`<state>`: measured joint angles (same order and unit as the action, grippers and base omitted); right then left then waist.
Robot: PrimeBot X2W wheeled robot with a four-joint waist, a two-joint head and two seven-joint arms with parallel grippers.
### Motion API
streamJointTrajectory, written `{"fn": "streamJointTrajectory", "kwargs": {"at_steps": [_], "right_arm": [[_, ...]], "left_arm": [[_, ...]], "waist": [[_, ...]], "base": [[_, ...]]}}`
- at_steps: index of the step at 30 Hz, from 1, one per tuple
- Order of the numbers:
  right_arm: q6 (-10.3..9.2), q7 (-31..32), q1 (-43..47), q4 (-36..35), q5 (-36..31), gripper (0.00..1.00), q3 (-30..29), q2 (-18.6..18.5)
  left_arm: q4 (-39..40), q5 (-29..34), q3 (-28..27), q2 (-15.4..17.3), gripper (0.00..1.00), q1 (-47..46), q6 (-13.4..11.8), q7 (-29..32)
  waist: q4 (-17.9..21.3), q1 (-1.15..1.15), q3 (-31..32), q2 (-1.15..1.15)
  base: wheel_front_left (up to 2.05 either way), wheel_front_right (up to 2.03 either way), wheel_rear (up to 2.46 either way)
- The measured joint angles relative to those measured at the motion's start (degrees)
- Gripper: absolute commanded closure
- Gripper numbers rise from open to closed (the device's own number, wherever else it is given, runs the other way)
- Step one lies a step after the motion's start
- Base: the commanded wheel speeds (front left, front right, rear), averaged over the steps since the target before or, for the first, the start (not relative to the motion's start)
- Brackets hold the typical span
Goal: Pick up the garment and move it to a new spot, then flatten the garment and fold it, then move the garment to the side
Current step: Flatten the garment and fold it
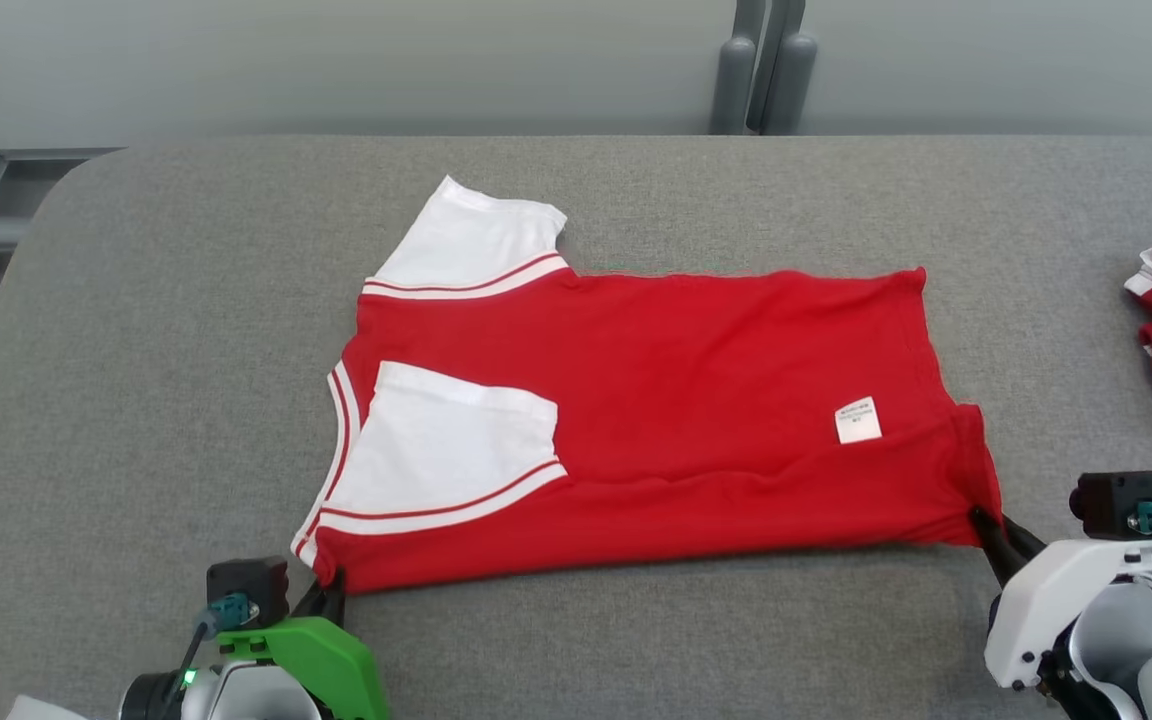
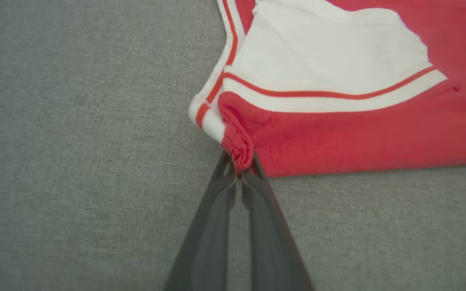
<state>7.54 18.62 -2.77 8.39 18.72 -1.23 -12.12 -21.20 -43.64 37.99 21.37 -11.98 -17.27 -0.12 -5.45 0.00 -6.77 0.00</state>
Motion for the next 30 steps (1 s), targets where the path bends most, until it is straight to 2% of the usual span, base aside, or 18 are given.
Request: {"fn": "streamJointTrajectory", "kwargs": {"at_steps": [4, 10, 16, 22, 23, 24, 25, 30], "right_arm": [[0.00, 3.8, 5.4, -6.0, 0.4, 1.00, -2.4, 1.2], [0.00, 6.6, 10.3, -10.7, 0.4, 1.00, -5.3, 3.4], [0.00, 8.6, 13.1, -12.4, 0.3, 1.00, -6.2, 4.6], [-0.01, 9.7, 14.2, -11.4, -0.6, 1.00, -5.5, 4.5], [-0.01, 9.7, 14.3, -11.0, -0.7, 0.88, -4.9, 4.4], [-0.01, 9.8, 14.3, -10.5, -0.7, 0.07, -4.3, 4.2], [-0.01, 9.8, 14.3, -10.0, -0.7, 0.00, -3.8, 3.9], [-0.01, 8.3, 14.2, -8.6, -1.6, 0.00, -3.7, 3.6]], "left_arm": [[5.3, -0.1, 0.6, 1.8, 1.00, 3.2, -2.0, 1.9], [10.2, -0.2, 1.2, 3.4, 1.00, 6.6, -4.2, 3.8], [13.7, -0.5, 1.4, 4.9, 1.00, 9.6, -6.5, 4.9], [14.9, -0.5, 2.4, 6.1, 1.00, 11.3, -6.8, 5.5], [14.8, -0.4, 2.5, 6.1, 0.58, 11.4, -6.6, 5.4], [14.4, -0.1, 2.8, 6.1, 0.00, 11.4, -6.6, 5.2], [13.8, 0.3, 2.9, 6.1, 0.00, 11.4, -6.6, 4.8], [11.2, 0.6, 2.7, 5.7, 0.00, 11.4, -6.7, 3.0]], "waist": [[0.3, 0.00, 1.4, 0.00], [0.9, 0.00, 1.8, 0.00], [1.3, 0.00, 1.7, 0.00], [1.0, 0.00, 1.7, 0.00], [1.0, 0.00, 1.7, 0.00], [0.9, 0.00, 1.8, 0.00], [0.9, 0.00, 1.8, 0.00], [0.8, 0.00, 2.3, 0.00]], "base": [[0.00, 0.00, 0.00], [0.00, 0.00, 0.00], [0.00, 0.00, 0.00], [0.00, 0.00, 0.00], [0.00, 0.00, 0.00], [0.00, 0.00, 0.00], [0.00, 0.00, 0.00], [0.00, 0.00, 0.00]]}}
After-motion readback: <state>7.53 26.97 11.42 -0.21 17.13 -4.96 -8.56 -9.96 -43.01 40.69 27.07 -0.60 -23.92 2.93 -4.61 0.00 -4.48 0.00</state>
